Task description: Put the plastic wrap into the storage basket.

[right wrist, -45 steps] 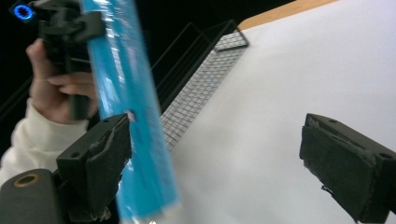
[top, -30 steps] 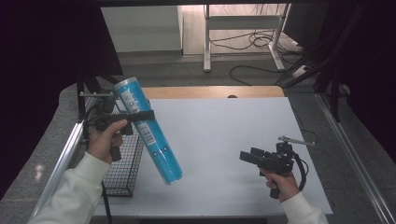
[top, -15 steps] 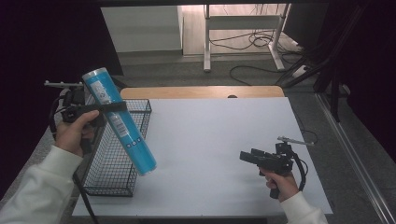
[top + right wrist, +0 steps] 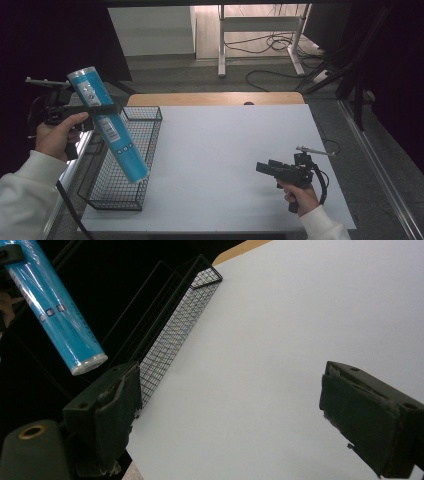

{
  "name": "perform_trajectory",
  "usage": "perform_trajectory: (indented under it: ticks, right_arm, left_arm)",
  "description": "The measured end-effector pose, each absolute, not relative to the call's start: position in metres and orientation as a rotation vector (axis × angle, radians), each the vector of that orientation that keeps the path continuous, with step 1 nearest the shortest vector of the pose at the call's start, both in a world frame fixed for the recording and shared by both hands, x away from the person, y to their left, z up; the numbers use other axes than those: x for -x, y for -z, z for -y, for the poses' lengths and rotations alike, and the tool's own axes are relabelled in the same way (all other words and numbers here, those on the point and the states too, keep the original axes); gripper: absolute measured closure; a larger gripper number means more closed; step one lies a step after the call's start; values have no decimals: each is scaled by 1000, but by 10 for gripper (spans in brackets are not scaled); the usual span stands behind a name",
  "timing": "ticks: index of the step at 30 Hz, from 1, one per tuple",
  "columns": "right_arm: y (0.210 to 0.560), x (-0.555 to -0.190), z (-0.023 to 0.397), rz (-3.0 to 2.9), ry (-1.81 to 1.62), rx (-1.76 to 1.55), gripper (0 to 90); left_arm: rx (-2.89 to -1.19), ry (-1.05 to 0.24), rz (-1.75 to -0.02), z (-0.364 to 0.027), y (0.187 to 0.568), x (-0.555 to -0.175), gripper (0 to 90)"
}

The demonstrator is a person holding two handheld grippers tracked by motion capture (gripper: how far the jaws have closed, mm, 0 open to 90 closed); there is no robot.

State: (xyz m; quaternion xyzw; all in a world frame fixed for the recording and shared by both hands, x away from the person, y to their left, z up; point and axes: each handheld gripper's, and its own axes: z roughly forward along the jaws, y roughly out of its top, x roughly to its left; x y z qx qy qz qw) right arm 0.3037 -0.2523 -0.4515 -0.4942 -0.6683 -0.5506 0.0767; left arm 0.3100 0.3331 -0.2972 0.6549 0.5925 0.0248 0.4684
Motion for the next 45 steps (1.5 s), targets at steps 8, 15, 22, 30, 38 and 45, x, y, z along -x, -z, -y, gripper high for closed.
perform_trajectory:
  ticks: [8,15,22,30,38,45]
  right_arm:
    - [452,-305,254,1993,1655,1486,102]
    - [452,-305,255,1986,1655,1488,102]
    - [454,-305,256,1977,1657,1496,102]
    - [455,-306,256,1976,1649,1504,102]
    - [456,-306,256,1974,1646,1510,103]
    - [457,-307,258,1971,1643,1515,104]
  left_arm:
    - [-1677,-130,-1502,-338,296,-320,318]
    - [-1742,-126,-1537,-338,310,-327,318]
    - [-1801,-143,-1585,-342,326,-333,318]
    - [-1860,-148,-1613,-343,342,-338,318]
    - [-1932,-142,-1641,-338,357,-346,318]
    - [-1988,-126,-1647,-333,368,-353,318]
